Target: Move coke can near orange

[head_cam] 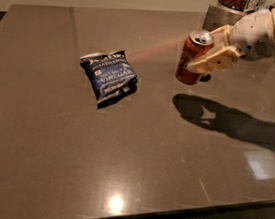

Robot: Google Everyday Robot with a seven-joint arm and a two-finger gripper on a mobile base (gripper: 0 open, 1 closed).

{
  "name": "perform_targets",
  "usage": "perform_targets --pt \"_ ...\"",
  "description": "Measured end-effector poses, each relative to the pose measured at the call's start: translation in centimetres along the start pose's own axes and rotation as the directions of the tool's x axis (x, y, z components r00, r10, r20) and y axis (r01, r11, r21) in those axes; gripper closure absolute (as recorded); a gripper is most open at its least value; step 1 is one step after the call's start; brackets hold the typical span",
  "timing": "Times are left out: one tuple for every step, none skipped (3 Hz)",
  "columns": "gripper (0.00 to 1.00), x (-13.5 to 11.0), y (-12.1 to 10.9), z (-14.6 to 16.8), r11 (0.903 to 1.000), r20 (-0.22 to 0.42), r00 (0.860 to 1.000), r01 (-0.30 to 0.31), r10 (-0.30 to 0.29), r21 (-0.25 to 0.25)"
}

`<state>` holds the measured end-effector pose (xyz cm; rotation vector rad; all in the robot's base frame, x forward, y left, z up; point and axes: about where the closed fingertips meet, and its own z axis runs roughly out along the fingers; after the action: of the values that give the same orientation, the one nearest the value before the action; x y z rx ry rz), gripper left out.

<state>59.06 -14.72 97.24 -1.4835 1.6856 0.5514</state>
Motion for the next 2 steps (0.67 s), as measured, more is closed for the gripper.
perform_targets --pt "1.00 3.6 -1.9 -0.1 0.9950 -0.027 0.996 -0.082 0.084 0.057" --pt "1.00 6.1 -2.6 -0.4 0.9865 -0.024 0.990 -0.140 0.142 0.086"
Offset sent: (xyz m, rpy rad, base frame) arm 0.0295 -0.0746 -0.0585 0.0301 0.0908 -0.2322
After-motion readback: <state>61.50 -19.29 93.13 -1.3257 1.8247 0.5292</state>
